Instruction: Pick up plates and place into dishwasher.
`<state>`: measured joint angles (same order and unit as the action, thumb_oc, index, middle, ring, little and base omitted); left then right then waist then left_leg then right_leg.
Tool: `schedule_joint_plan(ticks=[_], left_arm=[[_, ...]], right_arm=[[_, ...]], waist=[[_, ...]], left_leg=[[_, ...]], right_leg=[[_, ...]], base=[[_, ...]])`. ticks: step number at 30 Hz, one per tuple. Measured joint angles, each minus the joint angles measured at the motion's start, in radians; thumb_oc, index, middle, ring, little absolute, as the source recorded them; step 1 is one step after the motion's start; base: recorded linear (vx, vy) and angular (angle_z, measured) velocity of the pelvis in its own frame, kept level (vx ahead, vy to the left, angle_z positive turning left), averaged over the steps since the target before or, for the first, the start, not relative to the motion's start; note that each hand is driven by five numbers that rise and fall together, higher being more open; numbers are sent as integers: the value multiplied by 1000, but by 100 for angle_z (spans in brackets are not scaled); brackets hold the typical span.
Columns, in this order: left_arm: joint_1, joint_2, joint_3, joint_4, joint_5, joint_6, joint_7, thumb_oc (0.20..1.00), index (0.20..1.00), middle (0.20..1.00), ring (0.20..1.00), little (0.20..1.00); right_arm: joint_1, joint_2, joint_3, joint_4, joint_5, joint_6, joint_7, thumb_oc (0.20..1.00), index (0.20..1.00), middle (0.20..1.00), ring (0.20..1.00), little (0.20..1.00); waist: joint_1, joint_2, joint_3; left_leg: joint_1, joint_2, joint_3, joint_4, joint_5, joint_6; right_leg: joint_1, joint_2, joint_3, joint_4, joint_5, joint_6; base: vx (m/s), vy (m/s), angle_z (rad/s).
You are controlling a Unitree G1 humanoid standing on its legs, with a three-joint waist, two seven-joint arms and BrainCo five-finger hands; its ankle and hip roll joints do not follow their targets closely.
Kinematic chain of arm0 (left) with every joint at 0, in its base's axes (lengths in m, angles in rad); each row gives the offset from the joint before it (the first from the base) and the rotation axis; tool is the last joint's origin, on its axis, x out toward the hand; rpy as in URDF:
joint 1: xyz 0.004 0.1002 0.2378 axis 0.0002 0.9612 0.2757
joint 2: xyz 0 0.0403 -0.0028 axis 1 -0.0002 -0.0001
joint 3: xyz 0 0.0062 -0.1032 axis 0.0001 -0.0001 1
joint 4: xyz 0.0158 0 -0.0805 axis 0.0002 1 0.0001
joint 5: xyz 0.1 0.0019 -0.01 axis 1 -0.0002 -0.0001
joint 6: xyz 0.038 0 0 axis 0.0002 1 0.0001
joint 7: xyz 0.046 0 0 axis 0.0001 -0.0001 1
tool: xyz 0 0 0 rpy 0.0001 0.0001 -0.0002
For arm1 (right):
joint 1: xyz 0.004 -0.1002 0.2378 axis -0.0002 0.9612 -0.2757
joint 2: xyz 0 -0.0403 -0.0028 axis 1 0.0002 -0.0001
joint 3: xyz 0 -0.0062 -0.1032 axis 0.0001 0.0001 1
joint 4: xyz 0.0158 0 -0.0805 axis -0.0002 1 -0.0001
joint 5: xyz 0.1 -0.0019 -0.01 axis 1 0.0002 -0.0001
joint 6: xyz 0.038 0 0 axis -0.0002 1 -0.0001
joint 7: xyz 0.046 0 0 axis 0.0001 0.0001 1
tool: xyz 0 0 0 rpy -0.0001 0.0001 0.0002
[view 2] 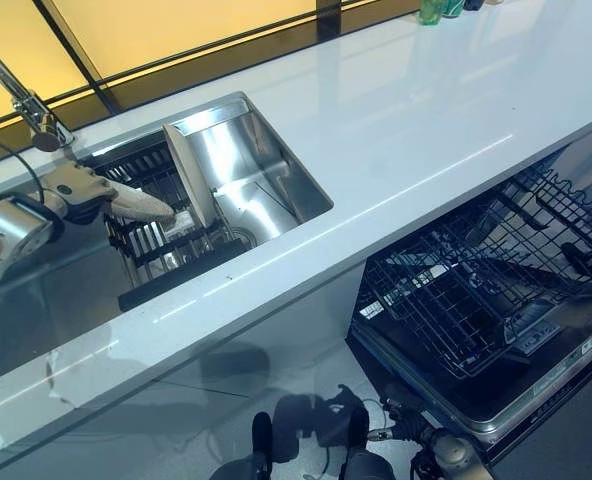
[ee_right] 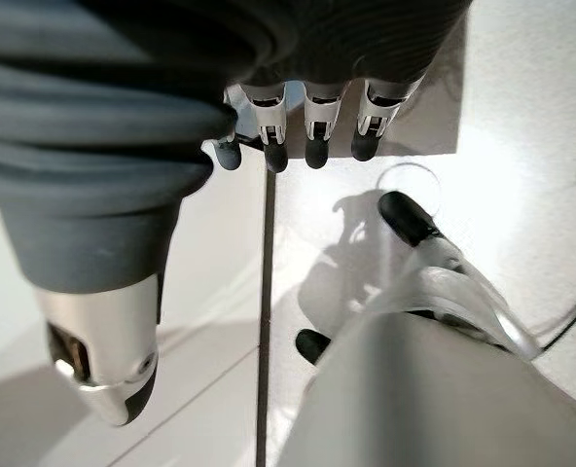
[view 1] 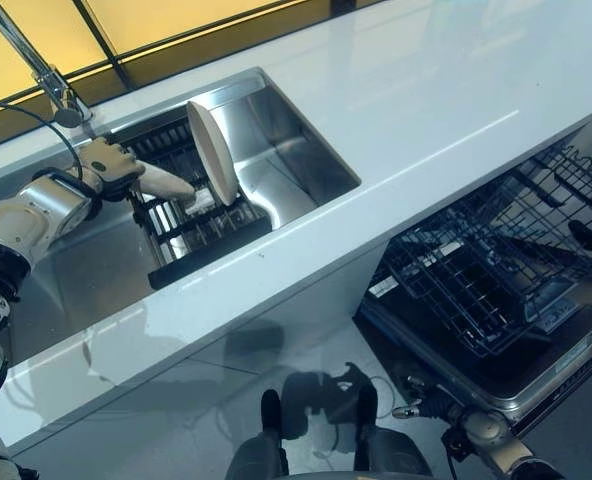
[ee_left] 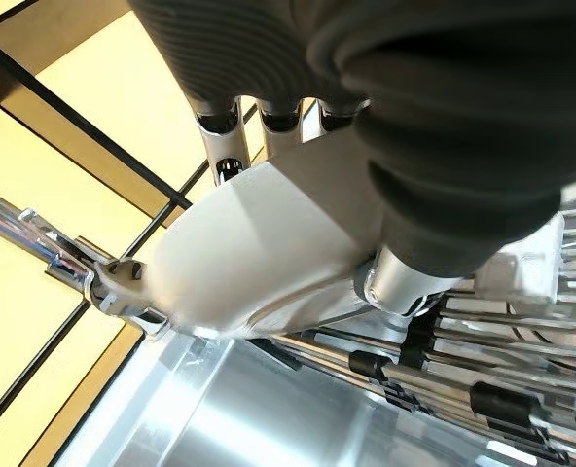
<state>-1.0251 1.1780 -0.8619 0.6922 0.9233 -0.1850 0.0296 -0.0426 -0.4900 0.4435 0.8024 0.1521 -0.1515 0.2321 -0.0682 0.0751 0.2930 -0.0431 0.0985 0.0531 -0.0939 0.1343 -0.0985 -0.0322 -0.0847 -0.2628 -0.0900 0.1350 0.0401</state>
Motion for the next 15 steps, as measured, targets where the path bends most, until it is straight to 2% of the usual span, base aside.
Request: schedule_joint_plan(ticks=[4, 9, 12, 15], left_arm=[[-1, 1, -2, 1, -46, -20, -2, 200, 200, 200, 200, 200], [5, 22, 0, -1, -100, -46, 8, 200, 200, 200, 200, 200], [60, 56, 58, -2, -137, -53, 37, 200, 200, 200, 200, 200], [144, 69, 115, -3, -177, -67, 75, 200, 200, 200, 200, 200]], right_arm=[[26, -29, 1, -178, 21, -39, 25, 1000, 1000, 1000, 1000, 1000], [22, -112, -19, -390, 46, -72, 24, 1000, 1000, 1000, 1000, 1000], [28, -157, -75, -486, 92, -87, 69, 1000, 1000, 1000, 1000, 1000], [37, -191, -127, -552, 124, -90, 114, 1000, 1000, 1000, 1000, 1000]], waist=[[-4, 0, 0], [-8, -2, -2], [-20, -4, -19], [-24, -6, -66]], left_leg=[[24, 0, 0, 0, -1, -1], [61, 0, 0, -1, -5, -5], [73, 2, 0, -1, -8, -9], [84, 2, 2, -1, -10, -8]], right_leg=[[26, 0, -1, 0, 2, -4], [64, 0, -2, 0, -1, 0], [76, 0, -2, 0, -4, 0], [85, 0, 2, 0, -5, 0]], base=[[44, -48, 0], [44, -33, 2], [52, -42, 1], [54, -49, -4]])
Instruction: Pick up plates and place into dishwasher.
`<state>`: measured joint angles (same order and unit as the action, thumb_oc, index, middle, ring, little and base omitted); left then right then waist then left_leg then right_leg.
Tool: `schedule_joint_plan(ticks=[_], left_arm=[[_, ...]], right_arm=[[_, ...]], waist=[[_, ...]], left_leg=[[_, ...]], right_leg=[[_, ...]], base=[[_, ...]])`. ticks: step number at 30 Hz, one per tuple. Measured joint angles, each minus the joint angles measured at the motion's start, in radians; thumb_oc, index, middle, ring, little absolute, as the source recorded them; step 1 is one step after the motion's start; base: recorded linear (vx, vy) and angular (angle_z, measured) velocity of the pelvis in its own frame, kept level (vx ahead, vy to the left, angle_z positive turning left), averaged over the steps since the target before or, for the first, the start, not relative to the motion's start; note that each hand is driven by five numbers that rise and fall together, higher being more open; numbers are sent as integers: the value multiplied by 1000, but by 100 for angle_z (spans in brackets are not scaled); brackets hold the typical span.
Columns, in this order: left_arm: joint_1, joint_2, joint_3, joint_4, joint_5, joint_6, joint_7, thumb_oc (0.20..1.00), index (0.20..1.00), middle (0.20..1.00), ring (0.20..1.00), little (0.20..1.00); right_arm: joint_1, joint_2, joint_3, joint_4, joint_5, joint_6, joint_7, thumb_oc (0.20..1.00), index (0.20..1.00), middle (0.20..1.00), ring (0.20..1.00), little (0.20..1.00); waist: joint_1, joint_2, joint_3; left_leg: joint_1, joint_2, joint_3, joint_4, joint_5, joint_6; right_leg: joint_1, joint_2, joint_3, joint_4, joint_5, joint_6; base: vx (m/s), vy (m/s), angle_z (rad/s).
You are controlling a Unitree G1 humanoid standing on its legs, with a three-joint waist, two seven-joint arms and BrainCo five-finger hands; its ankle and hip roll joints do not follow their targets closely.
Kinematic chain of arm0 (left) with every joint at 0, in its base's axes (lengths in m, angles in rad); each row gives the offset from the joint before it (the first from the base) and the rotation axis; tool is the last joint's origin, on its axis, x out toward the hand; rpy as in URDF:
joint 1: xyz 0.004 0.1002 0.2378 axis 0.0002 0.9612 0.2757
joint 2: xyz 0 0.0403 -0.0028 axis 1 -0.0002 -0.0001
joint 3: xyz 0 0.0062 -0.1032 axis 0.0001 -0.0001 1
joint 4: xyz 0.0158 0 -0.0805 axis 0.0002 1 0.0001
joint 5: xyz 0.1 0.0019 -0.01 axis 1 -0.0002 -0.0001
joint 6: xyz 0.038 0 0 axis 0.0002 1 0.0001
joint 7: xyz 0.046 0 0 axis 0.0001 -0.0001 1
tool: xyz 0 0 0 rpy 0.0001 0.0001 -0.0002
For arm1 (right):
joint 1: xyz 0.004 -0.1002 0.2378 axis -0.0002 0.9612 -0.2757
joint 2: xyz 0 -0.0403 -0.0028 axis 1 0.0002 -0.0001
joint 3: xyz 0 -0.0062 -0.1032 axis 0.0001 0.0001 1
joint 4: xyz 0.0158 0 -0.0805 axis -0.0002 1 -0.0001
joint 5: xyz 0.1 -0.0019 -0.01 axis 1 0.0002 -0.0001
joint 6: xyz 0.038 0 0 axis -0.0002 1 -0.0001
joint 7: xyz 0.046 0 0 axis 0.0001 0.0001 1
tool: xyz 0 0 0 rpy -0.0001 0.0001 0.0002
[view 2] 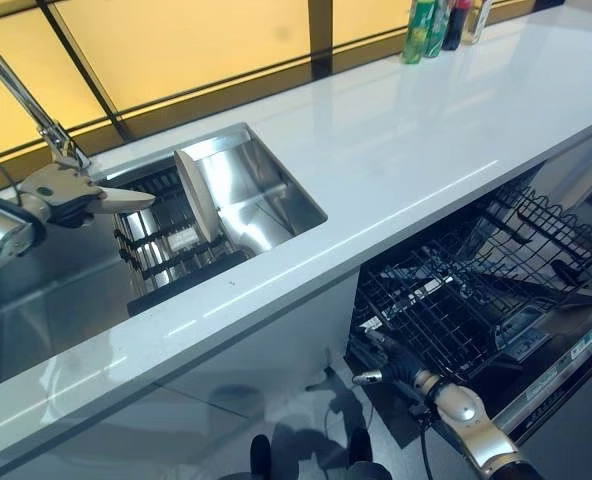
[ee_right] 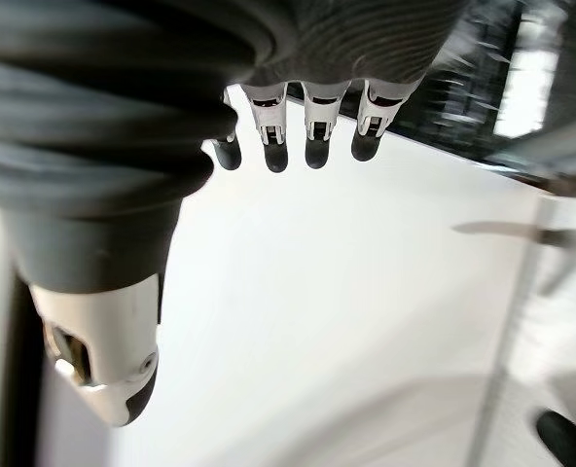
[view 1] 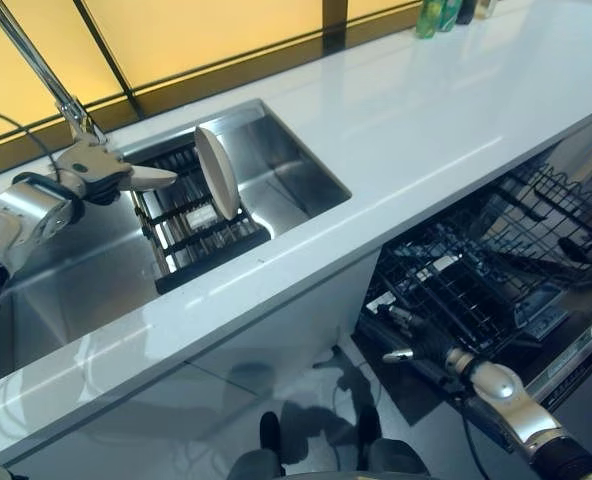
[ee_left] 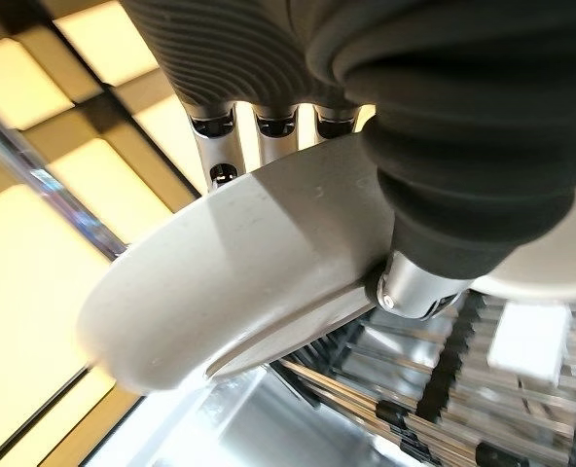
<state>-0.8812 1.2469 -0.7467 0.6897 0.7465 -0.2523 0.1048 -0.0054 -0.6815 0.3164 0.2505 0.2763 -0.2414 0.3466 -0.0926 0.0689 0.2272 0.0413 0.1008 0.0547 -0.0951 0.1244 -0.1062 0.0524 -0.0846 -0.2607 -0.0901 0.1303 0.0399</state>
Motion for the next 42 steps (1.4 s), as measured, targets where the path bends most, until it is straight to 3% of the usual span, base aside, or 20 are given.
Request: schedule_joint_plan(ticks=[5, 12, 16, 19, 24, 30, 36, 42], left_arm=[[151, 1, 104, -28, -50, -11, 48, 200, 200, 200, 200, 200], [478, 15, 426, -245, -213, -14, 134, 200, 200, 200, 200, 200], [564, -3, 576, -401, -302, -65, 160, 200, 200, 200, 200, 200], [564, -52, 613, -506, -363, -122, 157, 200, 200, 200, 200, 200], [531, -160, 585, -642, -486, -179, 59, 200, 200, 200, 200, 200], [342, -221, 406, -648, -587, -188, -40, 200, 200, 200, 200, 200], [203, -267, 264, -648, -655, -183, -109, 200, 200, 200, 200, 200], [129, -304, 215, -645, -695, -172, -149, 200, 200, 200, 200, 200]], right_arm=[[35, -53, -78, -74, 72, -16, 37, 1000, 1000, 1000, 1000, 1000], [92, -80, -284, -224, 151, -75, 19, 1000, 1000, 1000, 1000, 1000], [85, -82, -362, -334, 159, -135, -15, 1000, 1000, 1000, 1000, 1000], [44, -89, -362, -367, 148, -160, -40, 1000, 1000, 1000, 1000, 1000], [-104, -156, -315, -368, 17, -188, -149, 1000, 1000, 1000, 1000, 1000], [-377, -232, -151, -362, -111, -158, -283, 1000, 1000, 1000, 1000, 1000], [-532, -235, 1, -272, -129, -121, -310, 1000, 1000, 1000, 1000, 1000], [-635, -232, 89, -188, -128, -83, -292, 1000, 1000, 1000, 1000, 1000]], waist=[[1, -3, -59], [17, -1, -90], [35, -6, -108], [55, -10, -142], [59, -11, -149], [58, -22, -168], [61, -47, -200], [83, -50, -202]], left_leg=[[17, 5, 0, -1, -3, 5], [18, 5, 0, -1, -3, 6], [18, 5, -1, 0, -3, 6], [20, 3, -1, 0, -3, 7], [35, 1, -1, 0, -1, 11], [35, 5, -2, 0, -1, 11], [45, 5, -2, 0, 0, 11], [53, 6, -4, 0, 1, 12]], right_leg=[[15, 0, 2, 0, -1, 0], [21, -2, 5, 0, -1, -2], [22, -2, 5, 0, -2, -2], [24, -4, 5, -1, 0, 1], [36, -6, 5, -1, 1, 4], [40, -1, 6, -3, 1, 3], [44, -1, 6, -3, 1, 3], [54, 0, 5, -2, 2, 3]], base=[[35, -49, -2], [9, -39, -1], [0, -36, 2], [-4, -41, 2], [-16, -47, 0], [-17, -46, -1], [0, -11, 0], [0, 0, 0]])
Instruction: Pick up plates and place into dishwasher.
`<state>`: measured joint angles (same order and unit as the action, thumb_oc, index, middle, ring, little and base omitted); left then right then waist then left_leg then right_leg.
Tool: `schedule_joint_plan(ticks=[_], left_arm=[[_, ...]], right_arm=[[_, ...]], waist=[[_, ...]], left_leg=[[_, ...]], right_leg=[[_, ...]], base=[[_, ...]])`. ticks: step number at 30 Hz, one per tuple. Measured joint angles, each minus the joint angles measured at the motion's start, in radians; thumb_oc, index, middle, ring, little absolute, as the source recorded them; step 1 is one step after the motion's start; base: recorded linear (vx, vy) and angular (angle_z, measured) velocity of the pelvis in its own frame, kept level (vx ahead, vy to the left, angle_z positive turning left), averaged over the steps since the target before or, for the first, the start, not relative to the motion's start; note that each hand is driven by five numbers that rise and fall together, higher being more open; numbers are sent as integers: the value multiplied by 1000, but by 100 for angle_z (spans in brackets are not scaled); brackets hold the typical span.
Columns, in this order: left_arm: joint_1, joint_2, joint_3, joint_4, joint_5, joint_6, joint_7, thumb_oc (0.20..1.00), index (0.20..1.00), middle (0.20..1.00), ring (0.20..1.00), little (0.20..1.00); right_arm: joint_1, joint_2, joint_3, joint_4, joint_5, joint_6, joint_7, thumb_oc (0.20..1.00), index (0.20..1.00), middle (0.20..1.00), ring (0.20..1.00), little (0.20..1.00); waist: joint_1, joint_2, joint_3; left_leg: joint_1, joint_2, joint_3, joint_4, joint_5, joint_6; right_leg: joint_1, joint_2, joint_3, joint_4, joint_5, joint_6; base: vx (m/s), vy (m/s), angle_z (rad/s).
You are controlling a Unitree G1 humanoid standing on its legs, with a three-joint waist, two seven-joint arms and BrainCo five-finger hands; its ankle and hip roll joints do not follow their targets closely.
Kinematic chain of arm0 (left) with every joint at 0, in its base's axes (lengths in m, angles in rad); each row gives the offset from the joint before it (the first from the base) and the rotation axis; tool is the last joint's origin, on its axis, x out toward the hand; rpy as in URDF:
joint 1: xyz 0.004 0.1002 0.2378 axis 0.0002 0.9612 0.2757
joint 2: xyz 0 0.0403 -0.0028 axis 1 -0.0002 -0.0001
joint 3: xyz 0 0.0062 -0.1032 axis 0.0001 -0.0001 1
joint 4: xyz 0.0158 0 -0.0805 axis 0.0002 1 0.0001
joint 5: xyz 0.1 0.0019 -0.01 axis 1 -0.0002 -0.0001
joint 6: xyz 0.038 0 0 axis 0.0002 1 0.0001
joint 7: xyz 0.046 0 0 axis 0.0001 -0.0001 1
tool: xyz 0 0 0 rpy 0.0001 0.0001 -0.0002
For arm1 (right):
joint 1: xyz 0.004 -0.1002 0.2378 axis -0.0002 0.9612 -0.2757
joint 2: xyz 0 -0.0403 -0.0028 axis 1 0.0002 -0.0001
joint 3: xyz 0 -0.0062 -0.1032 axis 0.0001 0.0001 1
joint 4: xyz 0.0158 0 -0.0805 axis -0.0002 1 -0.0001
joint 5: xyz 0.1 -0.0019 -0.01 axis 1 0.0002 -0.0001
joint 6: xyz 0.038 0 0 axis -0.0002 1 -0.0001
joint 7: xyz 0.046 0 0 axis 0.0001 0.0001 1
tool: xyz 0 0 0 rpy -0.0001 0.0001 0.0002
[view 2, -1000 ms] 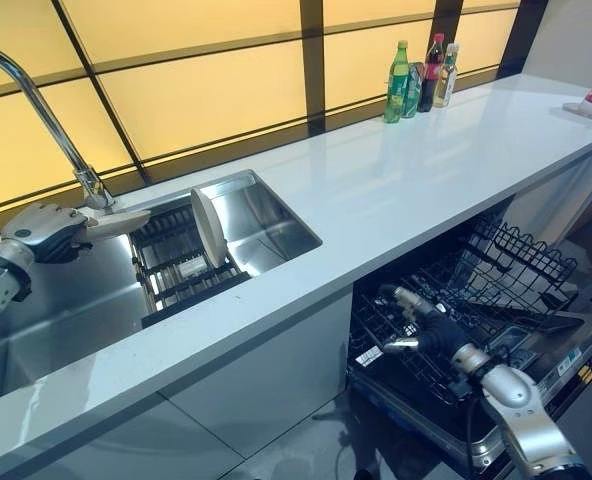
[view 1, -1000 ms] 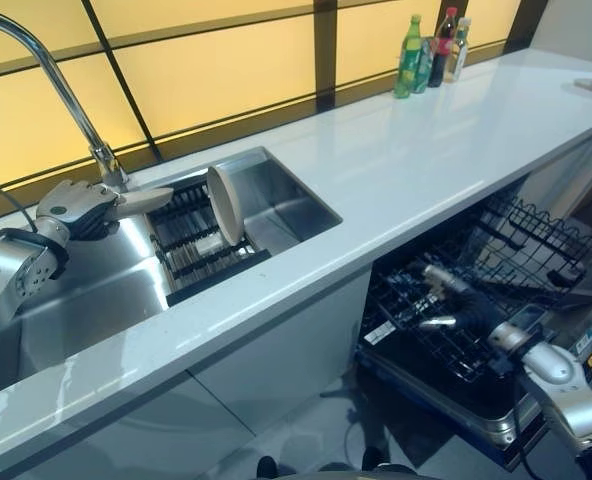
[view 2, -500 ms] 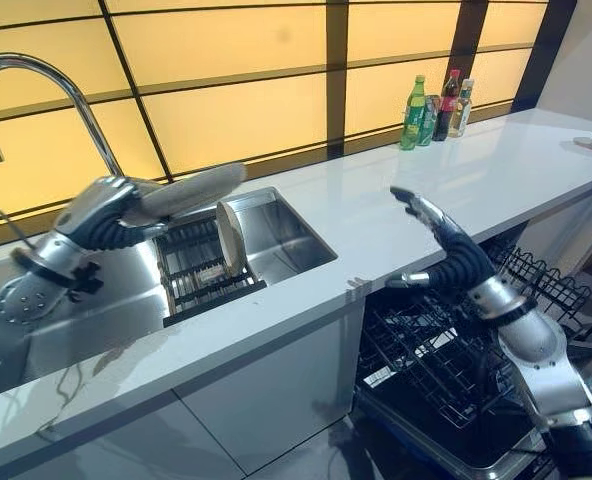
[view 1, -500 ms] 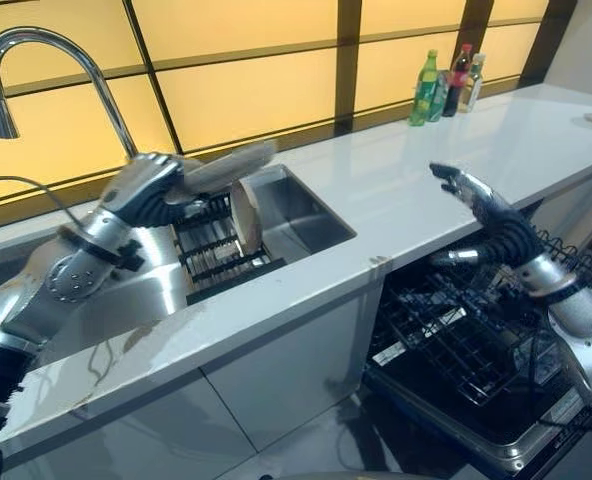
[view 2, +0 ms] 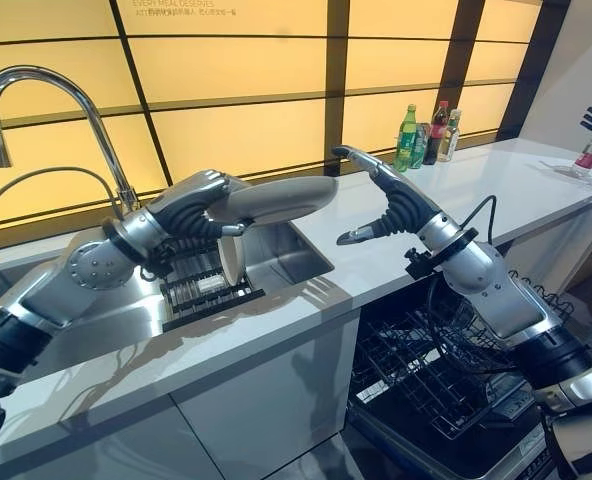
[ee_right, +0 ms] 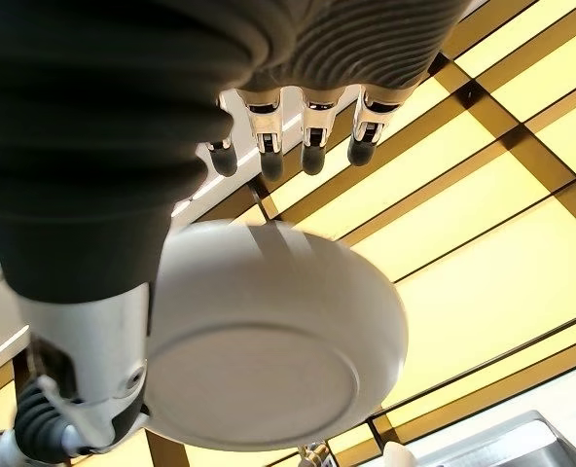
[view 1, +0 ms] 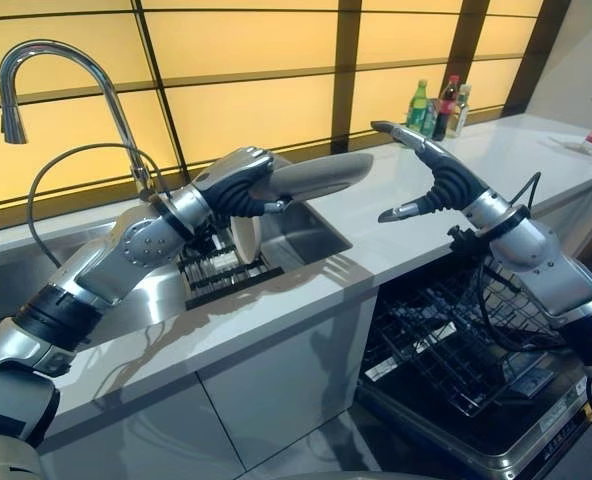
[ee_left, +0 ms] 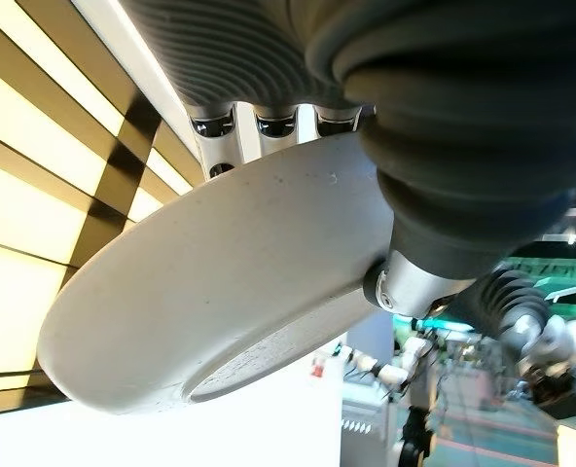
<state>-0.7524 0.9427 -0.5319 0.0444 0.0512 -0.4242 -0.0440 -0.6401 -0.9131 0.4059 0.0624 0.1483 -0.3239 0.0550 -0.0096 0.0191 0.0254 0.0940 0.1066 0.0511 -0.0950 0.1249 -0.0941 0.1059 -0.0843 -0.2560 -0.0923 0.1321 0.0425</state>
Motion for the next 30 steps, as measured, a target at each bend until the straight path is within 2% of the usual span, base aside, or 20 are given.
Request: schedule_joint_plan(ticks=[8, 13, 14, 15, 16, 30], left_arm=[[-57, -31, -80, -1, -10, 8, -53, 200, 200, 200, 200, 200], [-58, -44, -88, 1, -29, 26, -83, 200, 200, 200, 200, 200], [-58, -44, -88, 1, -32, 27, -87, 200, 200, 200, 200, 200], [-58, -44, -88, 1, -35, 30, -91, 200, 200, 200, 200, 200], [-58, -44, -88, 2, -35, 34, -92, 200, 200, 200, 200, 200], [-59, -43, -82, 20, -36, 45, -94, 200, 200, 200, 200, 200]], right_arm=[[-81, 69, 81, 69, 1, 49, 34, 1000, 1000, 1000, 1000, 1000], [-121, 92, 112, 102, 18, 91, 57, 1000, 1000, 1000, 1000, 1000], [-122, 98, 112, 107, 27, 97, 62, 693, 693, 693, 693, 693], [-122, 105, 112, 109, 38, 100, 65, 294, 294, 294, 294, 294], [-122, 110, 112, 111, 46, 105, 67, 200, 200, 200, 200, 200], [-122, 128, 118, 122, 72, 115, 110, 200, 200, 200, 200, 200]], waist=[[22, -5, -29], [25, -9, -36], [25, -10, -37], [25, -11, -38], [26, -11, -38], [26, -10, -41]], left_leg=[[-1, 0, -2, 0, 0, 0], [0, 0, -4, 0, 0, 1], [-1, 0, -5, 0, 0, 1], [-1, 0, -5, 0, 0, 1], [-1, 0, -6, 0, 0, 1], [0, -1, -17, 0, 1, 1]], right_leg=[[4, 0, -1, -1, -1, -1], [7, -1, -2, -1, 0, -1], [8, -1, -3, -1, -1, -1], [8, -1, -3, -1, -1, -1], [8, -1, -4, -1, -1, -1], [14, -1, -12, -2, -1, -2]], base=[[0, 0, 0], [0, 0, 0], [0, 0, 0], [0, 0, 0], [0, 0, 0], [0, 0, 0]])
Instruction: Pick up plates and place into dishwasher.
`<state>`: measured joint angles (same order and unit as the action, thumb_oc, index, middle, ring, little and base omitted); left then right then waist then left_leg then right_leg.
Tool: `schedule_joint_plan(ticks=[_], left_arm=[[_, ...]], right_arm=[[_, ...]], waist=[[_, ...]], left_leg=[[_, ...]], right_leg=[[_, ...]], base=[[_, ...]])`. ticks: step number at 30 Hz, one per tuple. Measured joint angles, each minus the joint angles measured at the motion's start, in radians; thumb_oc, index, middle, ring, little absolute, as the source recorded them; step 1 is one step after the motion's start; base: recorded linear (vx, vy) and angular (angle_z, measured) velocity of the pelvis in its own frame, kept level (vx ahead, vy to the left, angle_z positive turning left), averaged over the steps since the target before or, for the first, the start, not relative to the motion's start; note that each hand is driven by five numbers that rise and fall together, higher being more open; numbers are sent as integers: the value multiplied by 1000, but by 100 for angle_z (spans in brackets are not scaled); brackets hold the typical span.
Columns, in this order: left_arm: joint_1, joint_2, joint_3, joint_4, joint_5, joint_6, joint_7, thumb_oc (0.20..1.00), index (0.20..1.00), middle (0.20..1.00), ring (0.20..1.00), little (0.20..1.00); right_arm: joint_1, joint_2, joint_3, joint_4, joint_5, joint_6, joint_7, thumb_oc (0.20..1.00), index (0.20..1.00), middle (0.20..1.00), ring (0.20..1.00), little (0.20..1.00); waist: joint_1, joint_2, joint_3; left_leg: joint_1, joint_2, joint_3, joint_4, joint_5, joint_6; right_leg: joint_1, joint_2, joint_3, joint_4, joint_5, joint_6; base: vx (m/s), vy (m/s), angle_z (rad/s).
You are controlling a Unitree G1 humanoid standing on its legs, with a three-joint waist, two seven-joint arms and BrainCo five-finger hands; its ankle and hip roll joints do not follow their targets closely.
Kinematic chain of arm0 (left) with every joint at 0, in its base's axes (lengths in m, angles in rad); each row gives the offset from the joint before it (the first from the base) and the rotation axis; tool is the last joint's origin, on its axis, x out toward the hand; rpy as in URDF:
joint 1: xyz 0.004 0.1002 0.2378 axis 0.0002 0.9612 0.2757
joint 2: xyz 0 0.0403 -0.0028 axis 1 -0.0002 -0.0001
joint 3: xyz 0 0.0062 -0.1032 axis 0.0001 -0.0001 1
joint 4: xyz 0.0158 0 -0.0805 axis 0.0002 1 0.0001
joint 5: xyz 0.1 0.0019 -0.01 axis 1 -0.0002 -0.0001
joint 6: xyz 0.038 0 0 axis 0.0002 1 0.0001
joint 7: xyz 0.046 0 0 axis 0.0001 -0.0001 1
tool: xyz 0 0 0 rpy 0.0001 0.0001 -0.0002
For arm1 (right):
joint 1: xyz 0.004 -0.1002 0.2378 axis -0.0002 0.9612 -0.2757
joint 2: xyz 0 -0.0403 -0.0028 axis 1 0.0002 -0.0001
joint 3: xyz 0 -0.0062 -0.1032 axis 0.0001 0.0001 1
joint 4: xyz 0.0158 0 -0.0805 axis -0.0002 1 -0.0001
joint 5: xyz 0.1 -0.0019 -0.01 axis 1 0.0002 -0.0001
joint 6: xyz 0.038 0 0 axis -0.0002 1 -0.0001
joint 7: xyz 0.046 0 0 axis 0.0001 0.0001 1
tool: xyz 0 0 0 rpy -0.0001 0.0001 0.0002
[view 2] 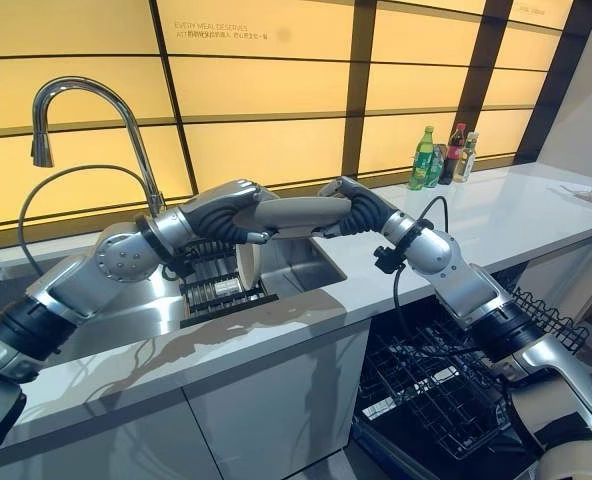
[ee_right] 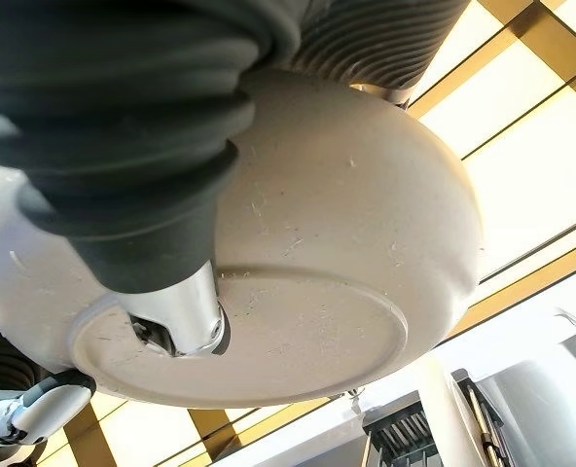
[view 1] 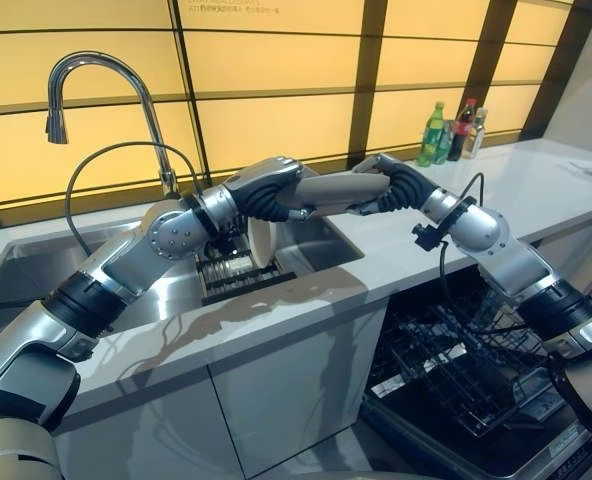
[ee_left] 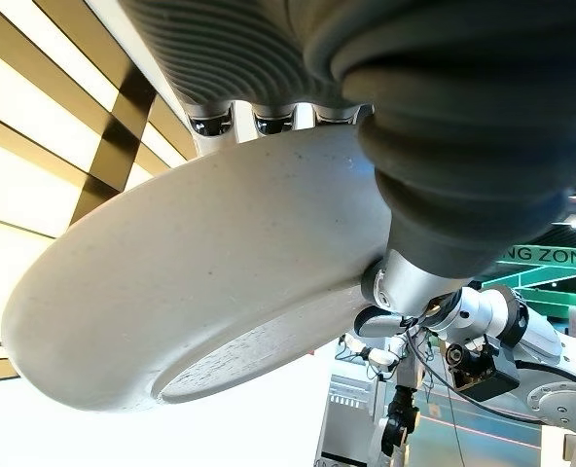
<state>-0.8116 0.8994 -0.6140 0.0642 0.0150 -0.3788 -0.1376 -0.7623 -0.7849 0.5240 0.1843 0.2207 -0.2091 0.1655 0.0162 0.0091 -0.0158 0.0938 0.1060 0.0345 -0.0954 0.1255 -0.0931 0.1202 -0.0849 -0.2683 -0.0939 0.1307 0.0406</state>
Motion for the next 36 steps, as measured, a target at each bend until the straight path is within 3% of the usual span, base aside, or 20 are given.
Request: schedule_joint_plan(ticks=[1, 2, 3, 4, 10, 17, 19, 23, 28, 36], left_arm=[[0, 0, 1, 0, 1, 0, 0, 200, 200, 200, 200, 200], [0, 0, 2, 0, 1, 0, 0, 256, 256, 256, 256, 256], [0, 0, 2, 0, 1, 0, 1, 576, 576, 576, 576, 576], [0, 0, 4, 0, 1, 0, 3, 1000, 1000, 1000, 1000, 1000], [0, 7, 11, -2, 15, -11, 23, 1000, 1000, 1000, 1000, 1000], [1, 107, 55, 10, 91, -18, 92, 1000, 1000, 1000, 1000, 1000], [27, 136, 96, 48, 151, -41, 146, 1000, 1000, 1000, 1000, 1000], [73, 223, 148, 246, 259, -19, 275, 1000, 1000, 1000, 1000, 1000], [95, 263, 165, 394, 330, 2, 390, 1000, 1000, 1000, 1000, 1000], [95, 315, 160, 446, 467, 42, 493, 1000, 1000, 1000, 1000, 1000]], right_arm=[[0, 0, 0, 0, 0, 0, 0, 200, 200, 200, 200, 200], [0, 0, 0, 0, 0, 0, 0, 200, 200, 200, 200, 200], [0, 0, 0, 0, 0, 0, 0, 200, 200, 200, 200, 200], [0, 0, 0, 0, 0, 0, 0, 200, 200, 200, 200, 200], [3, -11, -3, -9, -3, -1, 0, 200, 200, 200, 200, 200], [75, -99, -109, -49, -4, 0, 11, 200, 200, 200, 200, 200], [166, -134, -217, -108, -3, 0, 47, 200, 200, 200, 200, 200], [299, -219, -300, -110, -3, 25, 102, 200, 200, 200, 200, 200], [423, -241, -374, -101, 6, 76, 196, 200, 200, 200, 200, 200], [592, -246, -448, -89, 29, 141, 263, 200, 200, 200, 200, 200]], waist=[[0, 0, 0], [0, 0, 0], [0, 0, 0], [0, 0, -1], [-2, 0, -1], [-2, 0, -1], [-11, 1, 0], [-44, 4, 6], [-81, 6, 22], [-130, 11, 61]], left_leg=[[0, 0, 0, 0, 0, 0], [0, 0, 0, 0, 0, 0], [0, 0, 0, 0, 0, 0], [0, 0, -1, 0, 0, 0], [0, 0, 0, 0, 0, 0], [-1, 0, 13, 0, 0, 0], [-1, 1, 18, 0, 0, 0], [0, 2, 36, 0, -1, -1], [1, 6, 65, 0, -1, -1], [6, 7, 99, 0, -3, -4]], right_leg=[[0, 0, 0, 0, 0, 0], [0, 0, 0, 0, 0, 0], [0, 0, 0, 0, 0, 0], [0, 0, 0, 0, 0, 0], [-1, 0, 0, 1, 0, 0], [-9, 0, 11, 2, 0, 1], [-18, 1, 22, 2, 0, 0], [-28, 5, 54, 0, 1, 1], [-40, 10, 85, 0, 2, 2], [-60, 12, 120, 0, 8, 11]], base=[[0, 0, 0], [0, 0, 0], [0, 0, 0], [0, 0, 0], [0, 0, 0], [9, 0, -5], [-4, 1, -4], [8, 4, -11], [27, 9, -17], [21, 9, -13]])
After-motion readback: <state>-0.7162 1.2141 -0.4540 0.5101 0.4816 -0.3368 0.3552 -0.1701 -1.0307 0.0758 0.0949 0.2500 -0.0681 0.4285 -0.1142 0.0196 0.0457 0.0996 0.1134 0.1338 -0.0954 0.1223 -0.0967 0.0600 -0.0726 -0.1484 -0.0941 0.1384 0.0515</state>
